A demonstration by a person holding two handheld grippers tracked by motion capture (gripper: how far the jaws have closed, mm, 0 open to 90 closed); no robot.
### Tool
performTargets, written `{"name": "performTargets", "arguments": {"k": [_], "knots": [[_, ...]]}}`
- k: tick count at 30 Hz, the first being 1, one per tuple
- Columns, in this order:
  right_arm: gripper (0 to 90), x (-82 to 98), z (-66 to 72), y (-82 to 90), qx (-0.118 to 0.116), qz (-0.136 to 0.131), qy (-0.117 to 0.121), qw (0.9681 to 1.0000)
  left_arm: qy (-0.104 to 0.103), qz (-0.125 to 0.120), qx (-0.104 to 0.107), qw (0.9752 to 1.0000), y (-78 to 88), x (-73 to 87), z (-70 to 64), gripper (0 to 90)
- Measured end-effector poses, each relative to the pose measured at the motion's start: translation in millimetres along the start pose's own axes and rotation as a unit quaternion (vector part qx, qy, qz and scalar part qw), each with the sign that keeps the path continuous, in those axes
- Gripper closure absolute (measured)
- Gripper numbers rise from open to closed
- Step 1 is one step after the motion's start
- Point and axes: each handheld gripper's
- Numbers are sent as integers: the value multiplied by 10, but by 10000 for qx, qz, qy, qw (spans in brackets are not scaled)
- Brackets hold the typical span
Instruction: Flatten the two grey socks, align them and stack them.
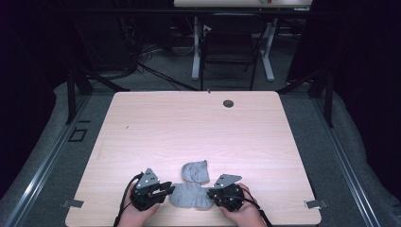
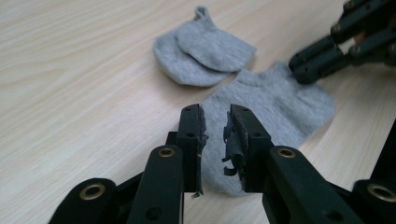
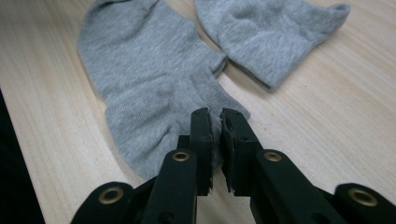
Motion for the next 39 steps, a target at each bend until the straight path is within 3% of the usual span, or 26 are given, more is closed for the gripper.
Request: {"name": "performTargets", "arguments": {"k": [5,8,13,16,30,35,39], "knots": [[759,-24,38,50,-96,-343,-259,9990,-148,165,132,9997,-151,29,-4,677],[699,-24,65,36,-161,-363,-219,9990,-197,310,133,9992,-222,74,-9,665],[698,18,24,-55,-144,-162,-172,9996,-203,337,173,9991,-213,98,-25,653],[713,22,4,-40,-117,-138,-215,9996,-193,330,181,9991,-205,110,-36,649],[708,34,-56,19,133,-4,3,9999,-214,458,324,9982,-187,93,-109,620],[691,32,-99,27,68,-26,-263,9996,-308,445,341,9980,-201,68,-146,601],[690,-40,-98,93,-16,-320,-365,9988,-320,421,314,9981,-196,52,-157,596]]}}
Point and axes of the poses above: each handheld gripper's, and its own axes: y roughly backward along the jaws, x roughly out of its underside, z roughly to its left, and after that the axes turned 14 degrees about -y, right-handed
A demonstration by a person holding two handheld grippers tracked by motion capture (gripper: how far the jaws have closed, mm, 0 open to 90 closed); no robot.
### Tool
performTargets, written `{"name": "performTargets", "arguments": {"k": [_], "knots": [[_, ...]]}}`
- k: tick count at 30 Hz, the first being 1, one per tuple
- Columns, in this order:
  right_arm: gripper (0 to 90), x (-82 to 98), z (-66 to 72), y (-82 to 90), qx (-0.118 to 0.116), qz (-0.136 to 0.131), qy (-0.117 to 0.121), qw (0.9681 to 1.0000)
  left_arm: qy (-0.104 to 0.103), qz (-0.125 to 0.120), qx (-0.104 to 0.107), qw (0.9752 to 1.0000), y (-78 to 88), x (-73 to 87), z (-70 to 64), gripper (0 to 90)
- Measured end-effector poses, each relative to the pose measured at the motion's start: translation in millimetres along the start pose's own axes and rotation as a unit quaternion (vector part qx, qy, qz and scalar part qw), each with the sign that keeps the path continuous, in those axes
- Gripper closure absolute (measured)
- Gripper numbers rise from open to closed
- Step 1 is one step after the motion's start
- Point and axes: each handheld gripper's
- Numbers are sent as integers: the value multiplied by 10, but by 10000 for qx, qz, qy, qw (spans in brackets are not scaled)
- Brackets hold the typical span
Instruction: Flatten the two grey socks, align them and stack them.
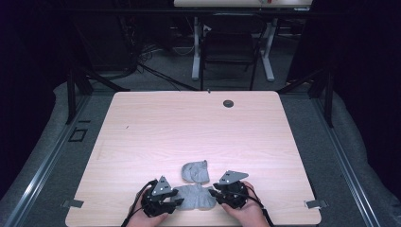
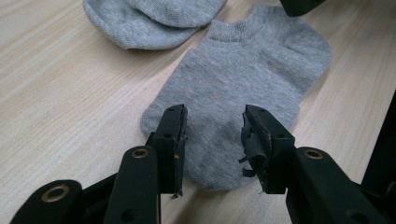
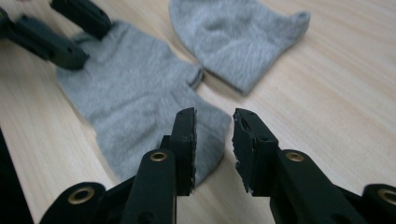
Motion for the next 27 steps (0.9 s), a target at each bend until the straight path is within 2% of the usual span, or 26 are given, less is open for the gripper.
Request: {"name": "performTargets", "arguments": {"k": [4,7,12,13,19,27], "knots": [[691,-75,12,9,-7,-68,-91,9999,5,-97,-104,9999,28,-14,33,596],[696,-178,24,-36,-8,-114,-231,9997,155,-174,-213,9995,75,3,100,593],[712,-268,37,-144,79,-90,-177,9998,306,-219,-255,9990,90,29,149,593],[716,-324,49,-218,84,-115,-204,9997,303,-217,-257,9990,93,31,156,594],[717,-477,107,-416,110,-164,-249,9995,335,-232,-307,9987,109,42,182,594],[712,-574,223,-597,195,-55,-157,9997,405,-262,-343,9982,134,52,215,594]]}}
Point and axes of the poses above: each handheld gripper's, and its own axes: y roughly backward along the jaws, x roughly out of its underside, z roughly to its left, and after that the axes turned 14 degrees about -y, right-handed
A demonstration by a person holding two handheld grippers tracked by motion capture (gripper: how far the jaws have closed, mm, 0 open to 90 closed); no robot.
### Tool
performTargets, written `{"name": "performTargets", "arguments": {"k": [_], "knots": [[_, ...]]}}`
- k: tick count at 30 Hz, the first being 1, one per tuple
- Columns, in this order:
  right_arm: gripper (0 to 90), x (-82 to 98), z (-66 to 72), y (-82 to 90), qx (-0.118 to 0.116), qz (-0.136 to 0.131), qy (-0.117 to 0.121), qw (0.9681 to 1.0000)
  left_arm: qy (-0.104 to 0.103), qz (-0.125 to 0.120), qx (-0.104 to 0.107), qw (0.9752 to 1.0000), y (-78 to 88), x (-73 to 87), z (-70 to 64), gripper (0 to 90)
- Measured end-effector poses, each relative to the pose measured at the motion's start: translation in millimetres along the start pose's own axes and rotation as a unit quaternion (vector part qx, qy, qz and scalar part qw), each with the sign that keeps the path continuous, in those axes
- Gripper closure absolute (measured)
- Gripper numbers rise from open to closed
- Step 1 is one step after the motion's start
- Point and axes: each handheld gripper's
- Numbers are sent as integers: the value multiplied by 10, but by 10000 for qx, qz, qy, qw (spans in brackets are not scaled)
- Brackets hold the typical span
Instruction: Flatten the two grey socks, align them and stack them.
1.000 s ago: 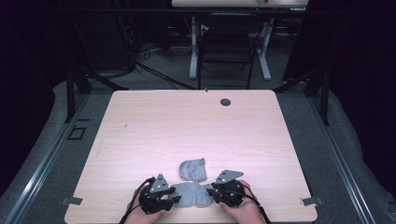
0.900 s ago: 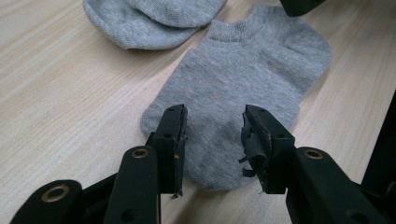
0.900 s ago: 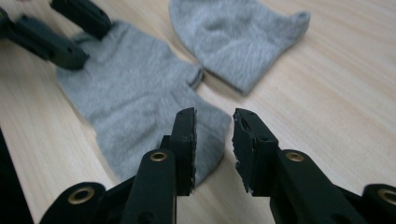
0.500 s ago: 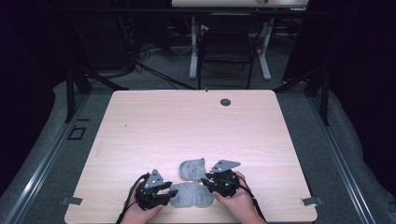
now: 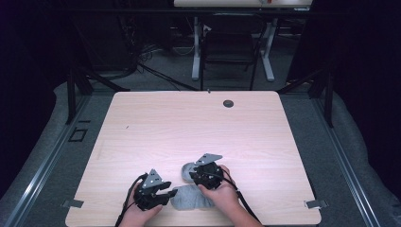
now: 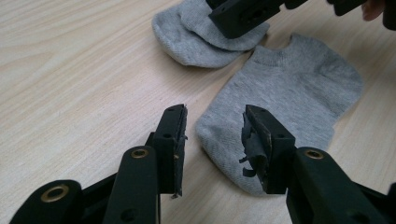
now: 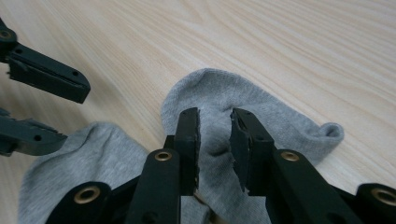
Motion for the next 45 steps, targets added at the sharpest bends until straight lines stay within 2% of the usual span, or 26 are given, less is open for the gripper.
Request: {"name": "performTargets", "arguments": {"k": [3,5,7,14,19,24,25,27,30,31,33,41,43,45], "knots": [[695,8,-1,-68,145,75,-47,9999,-9,-1,-3,10000,8,3,15,594],[700,12,-27,-88,212,267,20,9994,28,-29,-28,10000,4,5,11,594],[712,15,-30,-99,240,279,23,9993,45,-40,-38,10000,3,5,13,594],[858,20,-36,-118,204,215,-73,9995,21,-34,-33,10000,-10,1,26,594],[867,-1,-35,-48,137,79,-101,9998,5,-45,-32,10000,9,-22,62,593],[867,-20,-35,26,63,-9,-86,9999,103,-141,-124,9998,19,-68,114,593],[867,-20,-45,55,27,-54,-114,9999,232,-174,-131,9995,7,-87,149,592],[867,-22,-62,84,-4,-133,-152,9998,289,-154,-168,9993,-11,-109,182,590],[867,-33,-69,110,-146,-231,-175,9995,243,-105,-247,9993,-49,-171,224,579],[867,-38,-64,115,-121,-239,-145,9995,283,-113,-263,9992,-72,-195,233,575],[867,-44,-63,108,-114,-239,-118,9996,238,-56,-341,9991,-124,-238,258,573],[866,-48,-42,70,-188,-307,-89,9993,291,9,-348,9990,-346,-295,294,592],[866,-51,-39,74,-162,-291,-47,9994,246,60,-338,9991,-356,-296,306,613],[866,-54,-33,78,-199,-317,-64,9993,321,135,-320,9989,-396,-292,324,645]]}}
Point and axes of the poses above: each handheld gripper's, and its own axes: y roughly backward along the jaws, x roughly out of its underside, z roughly to its left, and after that the axes turned 14 degrees about -y, right-handed
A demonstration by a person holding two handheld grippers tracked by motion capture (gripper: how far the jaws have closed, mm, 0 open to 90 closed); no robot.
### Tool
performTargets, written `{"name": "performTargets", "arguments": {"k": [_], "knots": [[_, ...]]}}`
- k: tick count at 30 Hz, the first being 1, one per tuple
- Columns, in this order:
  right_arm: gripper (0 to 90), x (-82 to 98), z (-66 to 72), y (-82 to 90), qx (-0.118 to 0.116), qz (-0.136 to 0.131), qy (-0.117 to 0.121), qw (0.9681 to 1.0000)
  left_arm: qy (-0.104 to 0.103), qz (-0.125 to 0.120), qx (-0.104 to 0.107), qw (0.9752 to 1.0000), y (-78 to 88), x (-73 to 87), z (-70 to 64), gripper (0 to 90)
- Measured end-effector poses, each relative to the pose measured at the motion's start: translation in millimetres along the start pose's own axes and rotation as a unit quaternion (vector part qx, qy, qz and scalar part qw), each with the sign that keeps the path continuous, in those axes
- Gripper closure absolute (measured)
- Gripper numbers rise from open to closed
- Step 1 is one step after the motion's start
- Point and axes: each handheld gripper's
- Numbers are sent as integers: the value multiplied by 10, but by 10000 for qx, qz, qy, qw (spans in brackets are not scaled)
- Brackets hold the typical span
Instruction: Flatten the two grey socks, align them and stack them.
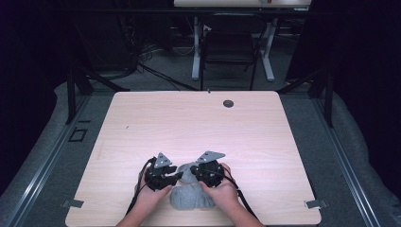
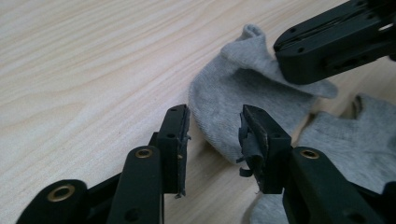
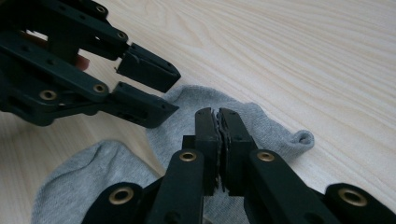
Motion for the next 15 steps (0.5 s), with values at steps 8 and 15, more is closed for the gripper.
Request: {"name": "performTargets", "arguments": {"k": [8,15], "knots": [[866,-14,11,40,-33,-129,109,9999,-58,180,-83,9998,-13,22,-18,856],[866,-7,-42,157,56,-189,333,9993,-11,158,-189,9997,31,89,8,877]]}}
Point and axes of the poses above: each handheld gripper's, and its own axes: y roughly backward along the jaws, x roughly out of its underside, z roughly to its left, and after that the axes turned 14 degrees about -y, right-handed
